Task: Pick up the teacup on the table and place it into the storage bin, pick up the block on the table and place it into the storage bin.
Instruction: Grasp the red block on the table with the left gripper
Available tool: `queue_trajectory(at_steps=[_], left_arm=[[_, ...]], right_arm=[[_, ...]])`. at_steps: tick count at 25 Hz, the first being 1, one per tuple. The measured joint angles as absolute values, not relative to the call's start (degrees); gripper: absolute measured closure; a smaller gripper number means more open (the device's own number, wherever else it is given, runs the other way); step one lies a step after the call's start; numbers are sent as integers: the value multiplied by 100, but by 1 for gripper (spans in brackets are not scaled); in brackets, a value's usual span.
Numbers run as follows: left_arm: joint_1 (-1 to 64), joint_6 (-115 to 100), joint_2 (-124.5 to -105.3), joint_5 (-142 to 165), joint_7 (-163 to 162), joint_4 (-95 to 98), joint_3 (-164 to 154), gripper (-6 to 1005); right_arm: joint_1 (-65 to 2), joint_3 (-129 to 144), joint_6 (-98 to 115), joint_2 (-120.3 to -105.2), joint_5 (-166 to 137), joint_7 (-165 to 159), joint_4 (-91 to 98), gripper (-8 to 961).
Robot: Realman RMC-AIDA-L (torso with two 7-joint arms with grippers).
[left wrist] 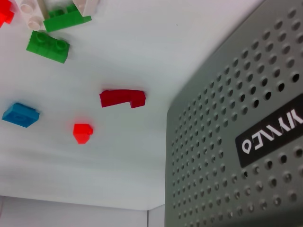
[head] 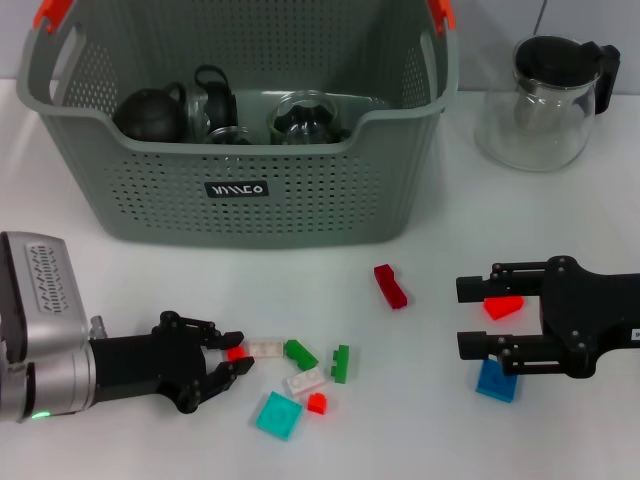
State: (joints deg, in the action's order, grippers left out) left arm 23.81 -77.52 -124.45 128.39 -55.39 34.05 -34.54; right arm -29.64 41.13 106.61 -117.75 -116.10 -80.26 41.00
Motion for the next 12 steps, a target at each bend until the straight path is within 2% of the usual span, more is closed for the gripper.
queue_trajectory(at_steps=[12], left_arm=[[2418,-7693,-12441,12858,-5814,3438,-3453,802]], right_arm=[[-2962,4105,10670,-11760,-11610,-8024,4078,269]])
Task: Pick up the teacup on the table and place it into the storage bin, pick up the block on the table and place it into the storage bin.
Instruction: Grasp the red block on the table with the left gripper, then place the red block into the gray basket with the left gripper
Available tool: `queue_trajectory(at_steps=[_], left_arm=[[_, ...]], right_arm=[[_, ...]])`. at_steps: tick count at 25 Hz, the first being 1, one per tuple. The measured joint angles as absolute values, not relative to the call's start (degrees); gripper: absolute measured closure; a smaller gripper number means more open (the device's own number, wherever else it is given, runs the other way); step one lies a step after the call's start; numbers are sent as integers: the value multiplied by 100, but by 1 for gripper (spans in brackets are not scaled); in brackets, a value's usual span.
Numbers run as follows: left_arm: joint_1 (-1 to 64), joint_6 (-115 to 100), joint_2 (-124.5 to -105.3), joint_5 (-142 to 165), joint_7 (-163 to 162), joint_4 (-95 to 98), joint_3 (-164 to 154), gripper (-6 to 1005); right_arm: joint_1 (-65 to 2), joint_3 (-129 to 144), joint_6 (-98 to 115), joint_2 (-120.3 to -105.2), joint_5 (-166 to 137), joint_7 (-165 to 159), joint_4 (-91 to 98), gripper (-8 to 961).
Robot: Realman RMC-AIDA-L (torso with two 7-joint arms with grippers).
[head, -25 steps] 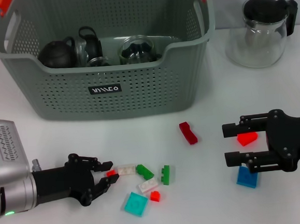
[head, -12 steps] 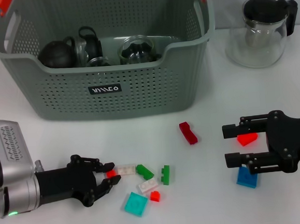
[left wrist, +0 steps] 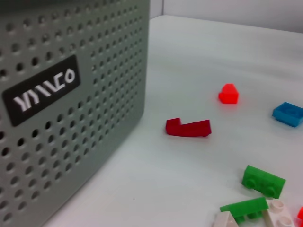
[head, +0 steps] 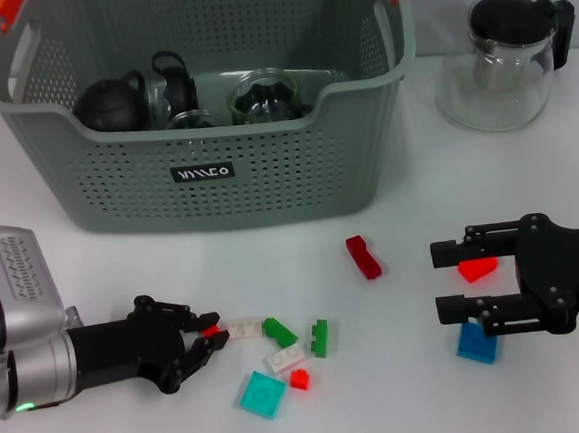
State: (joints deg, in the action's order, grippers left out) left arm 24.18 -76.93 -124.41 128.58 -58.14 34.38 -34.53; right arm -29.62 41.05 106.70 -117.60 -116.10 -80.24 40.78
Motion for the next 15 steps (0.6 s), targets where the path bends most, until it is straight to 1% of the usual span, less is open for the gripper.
queue_trajectory(at_steps=[4,8,9,10,12,15], left_arm=[[2431,-7804,-12428,12901,-6001,3503,-3426,811],[2420,-8491,-12408,12860,-6212,3819,-3196,812],[2449,-9396,-12335,12758,-6429,4109,-2761,812],[2468,-9641,-12305,12718,-6498,4165,-2616,812],[2613,-10558,-12140,12472,-6811,4253,-2096,812],[2827,-11238,-11959,12125,-7395,4262,-1598,807]], right_arm=[[-2962,4104,10670,-11759,-11610,-8024,4078,269],[-2965,4104,10676,-11759,-11610,-8034,4078,269],[-2969,4104,10679,-11759,-11611,-8041,4078,269],[-2973,4104,10679,-11759,-11611,-8043,4078,268],[-2977,4104,10679,-11760,-11611,-8044,4078,268],[-2978,4104,10679,-11765,-11611,-8031,4078,268]])
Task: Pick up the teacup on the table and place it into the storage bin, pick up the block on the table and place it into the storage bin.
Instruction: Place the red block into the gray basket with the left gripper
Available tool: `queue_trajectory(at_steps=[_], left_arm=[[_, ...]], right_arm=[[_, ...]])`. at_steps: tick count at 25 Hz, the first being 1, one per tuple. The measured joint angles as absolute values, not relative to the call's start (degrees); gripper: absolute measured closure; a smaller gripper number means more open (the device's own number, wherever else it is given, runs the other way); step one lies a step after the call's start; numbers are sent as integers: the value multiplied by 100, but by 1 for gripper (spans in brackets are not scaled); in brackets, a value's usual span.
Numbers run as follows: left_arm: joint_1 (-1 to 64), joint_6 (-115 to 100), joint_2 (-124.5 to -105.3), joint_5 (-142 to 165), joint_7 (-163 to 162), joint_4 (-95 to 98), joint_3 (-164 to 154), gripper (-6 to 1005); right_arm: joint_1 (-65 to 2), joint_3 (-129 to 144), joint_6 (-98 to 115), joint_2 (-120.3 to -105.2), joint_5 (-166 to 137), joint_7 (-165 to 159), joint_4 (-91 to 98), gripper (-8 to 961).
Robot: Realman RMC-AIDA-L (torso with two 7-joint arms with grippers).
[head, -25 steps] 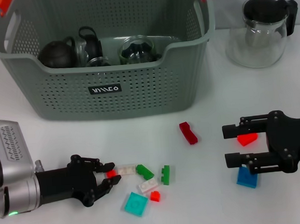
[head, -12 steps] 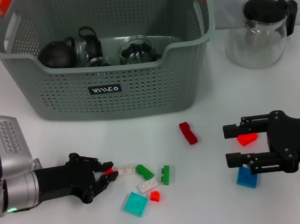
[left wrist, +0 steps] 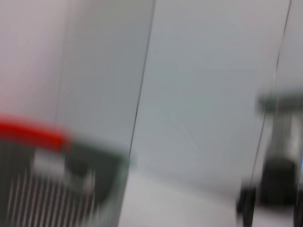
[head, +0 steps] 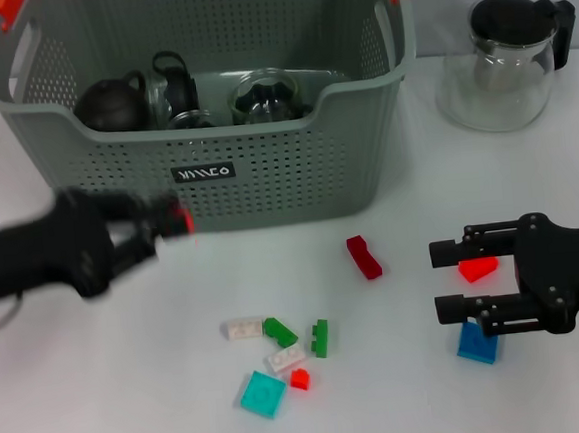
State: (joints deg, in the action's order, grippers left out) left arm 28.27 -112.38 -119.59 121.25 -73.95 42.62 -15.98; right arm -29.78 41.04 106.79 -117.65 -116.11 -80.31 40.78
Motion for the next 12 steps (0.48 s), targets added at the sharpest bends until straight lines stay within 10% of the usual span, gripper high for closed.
queue_trajectory(at_steps=[12], left_arm=[[4004,-9526,-11638,11042,-10751,4705,-2339,789]], right_arm=[[-3007,4110,10677,-11769,-11619,-8024,4078,267]])
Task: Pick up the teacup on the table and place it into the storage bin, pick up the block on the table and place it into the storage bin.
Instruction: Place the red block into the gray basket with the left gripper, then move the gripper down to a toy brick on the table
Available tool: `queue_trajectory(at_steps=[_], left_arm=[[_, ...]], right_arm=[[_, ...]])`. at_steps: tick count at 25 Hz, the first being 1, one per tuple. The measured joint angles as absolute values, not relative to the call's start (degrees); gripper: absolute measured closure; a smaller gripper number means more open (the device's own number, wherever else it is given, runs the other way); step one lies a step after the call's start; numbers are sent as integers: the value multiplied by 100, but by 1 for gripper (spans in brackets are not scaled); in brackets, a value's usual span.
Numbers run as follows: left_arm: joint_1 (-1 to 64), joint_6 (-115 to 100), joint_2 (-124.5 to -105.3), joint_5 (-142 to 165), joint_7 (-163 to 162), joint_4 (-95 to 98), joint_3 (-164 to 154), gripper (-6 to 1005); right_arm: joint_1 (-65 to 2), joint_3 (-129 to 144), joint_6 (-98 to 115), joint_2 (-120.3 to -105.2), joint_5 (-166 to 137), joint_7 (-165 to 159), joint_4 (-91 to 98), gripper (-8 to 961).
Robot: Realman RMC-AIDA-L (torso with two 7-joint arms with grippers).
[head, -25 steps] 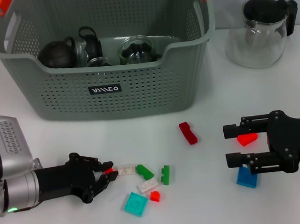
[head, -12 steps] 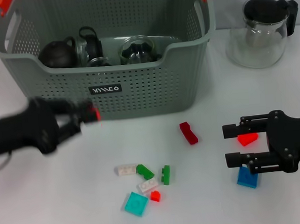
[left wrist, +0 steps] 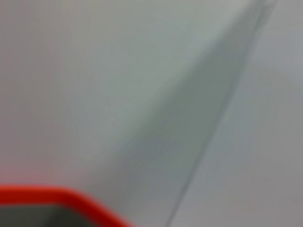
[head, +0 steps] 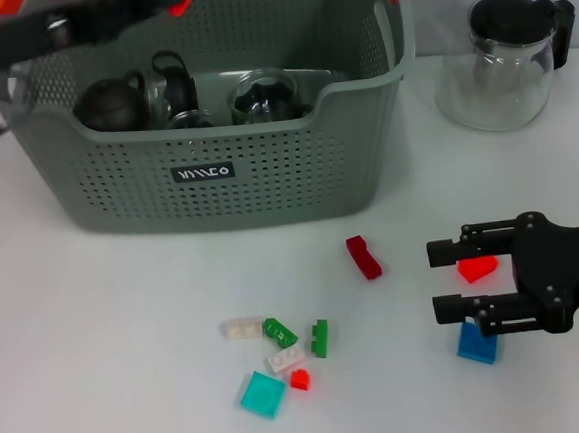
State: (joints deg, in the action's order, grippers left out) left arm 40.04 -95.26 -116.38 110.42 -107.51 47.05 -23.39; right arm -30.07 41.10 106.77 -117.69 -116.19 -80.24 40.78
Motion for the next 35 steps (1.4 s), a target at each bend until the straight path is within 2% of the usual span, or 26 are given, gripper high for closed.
queue_trajectory(at_steps=[5,11,19,20,25,31,35], left_arm=[[4318,-7774,-11537,12092,-11954,5170,-3850,781],[4602,-6951,-11572,13138,-12729,5106,-4529,772],[4593,-6524,-11698,13271,-13124,5176,-4714,760],[4551,-6602,-11698,13099,-13080,5218,-4638,758],[4099,-7774,-11712,11294,-11930,5261,-3725,587],[3474,-9766,-11644,9577,-10431,4815,-2897,599],[3032,-10393,-11739,10249,-9798,4960,-2874,600]], right_arm=[[-3000,4111,10678,-11774,-11632,-8024,4078,267],[-3025,4121,10678,-11785,-11632,-8024,4078,267],[-3012,4120,10679,-11787,-11621,-8024,4078,267],[-3009,4117,10679,-11786,-11618,-8024,4078,267],[-3012,4110,10679,-11786,-11608,-8024,4078,267],[-3023,4113,10679,-11795,-11615,-8024,4078,267],[-3006,4108,10678,-11795,-11613,-8024,4078,267]])
